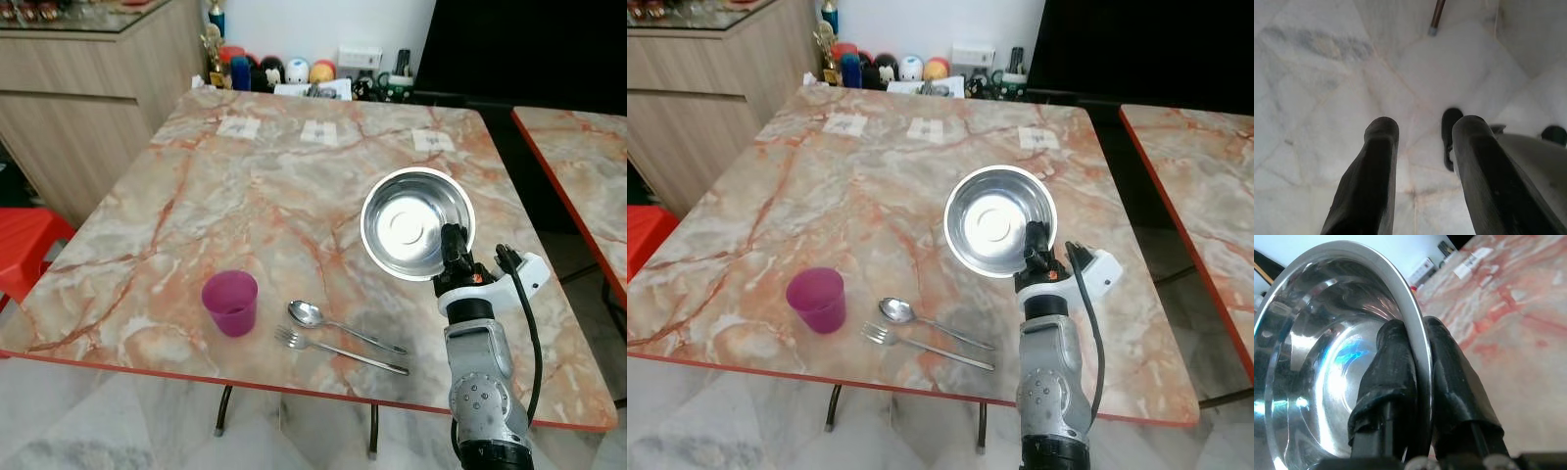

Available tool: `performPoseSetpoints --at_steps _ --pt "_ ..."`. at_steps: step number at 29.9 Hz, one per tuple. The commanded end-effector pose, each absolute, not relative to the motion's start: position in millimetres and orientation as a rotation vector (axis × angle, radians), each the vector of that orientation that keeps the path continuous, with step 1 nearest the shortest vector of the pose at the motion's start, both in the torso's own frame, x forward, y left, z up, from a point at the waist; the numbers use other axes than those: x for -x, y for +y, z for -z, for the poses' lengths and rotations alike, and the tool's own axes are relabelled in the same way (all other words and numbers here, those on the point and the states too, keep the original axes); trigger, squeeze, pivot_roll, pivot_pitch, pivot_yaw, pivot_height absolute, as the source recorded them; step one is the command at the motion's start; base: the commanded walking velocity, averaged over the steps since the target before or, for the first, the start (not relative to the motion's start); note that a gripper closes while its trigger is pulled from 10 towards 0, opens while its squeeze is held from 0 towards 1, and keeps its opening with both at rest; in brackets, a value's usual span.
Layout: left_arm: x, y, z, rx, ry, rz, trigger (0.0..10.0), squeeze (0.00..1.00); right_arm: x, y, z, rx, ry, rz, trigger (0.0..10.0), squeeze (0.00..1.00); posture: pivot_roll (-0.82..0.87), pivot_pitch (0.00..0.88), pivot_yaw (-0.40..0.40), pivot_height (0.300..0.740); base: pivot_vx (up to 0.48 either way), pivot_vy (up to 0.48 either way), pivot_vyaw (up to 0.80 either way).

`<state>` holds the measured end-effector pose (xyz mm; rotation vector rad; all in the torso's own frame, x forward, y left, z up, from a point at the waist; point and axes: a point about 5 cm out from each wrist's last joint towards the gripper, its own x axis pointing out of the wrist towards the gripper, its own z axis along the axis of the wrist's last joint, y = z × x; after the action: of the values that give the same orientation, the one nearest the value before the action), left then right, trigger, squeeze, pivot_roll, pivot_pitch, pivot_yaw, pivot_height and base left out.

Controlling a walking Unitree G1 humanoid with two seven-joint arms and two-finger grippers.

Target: Setting the table

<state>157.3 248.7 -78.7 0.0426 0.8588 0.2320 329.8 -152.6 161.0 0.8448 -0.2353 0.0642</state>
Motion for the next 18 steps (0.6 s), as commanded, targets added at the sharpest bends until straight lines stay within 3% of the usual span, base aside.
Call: performPoseSetpoints --at_steps 1,9,18 --pt "-154.0 247.4 80.8 -0.035 0.876 -0.238 10.0 0.0 -333.0 -152.5 -167.3 -0.839 -0.261 -0.074 10.0 0.0 0.1 0.045 -0.044 0.74 0.0 0.0 0.0" --pt "-160.7 246.8 78.1 -0.039 0.858 -0.234 10.0 0.0 -335.7 -148.1 -170.2 -0.845 -0.273 -0.081 10.0 0.0 0.11 0.04 -0.043 0.74 0.0 0.0 0.0" --pt "-160.4 246.2 78.0 -0.042 0.851 -0.233 10.0 0.0 -337.1 -143.0 -167.4 -0.843 -0.257 -0.089 10.0 0.0 0.12 0.05 -0.045 0.74 0.0 -0.331 0.0"
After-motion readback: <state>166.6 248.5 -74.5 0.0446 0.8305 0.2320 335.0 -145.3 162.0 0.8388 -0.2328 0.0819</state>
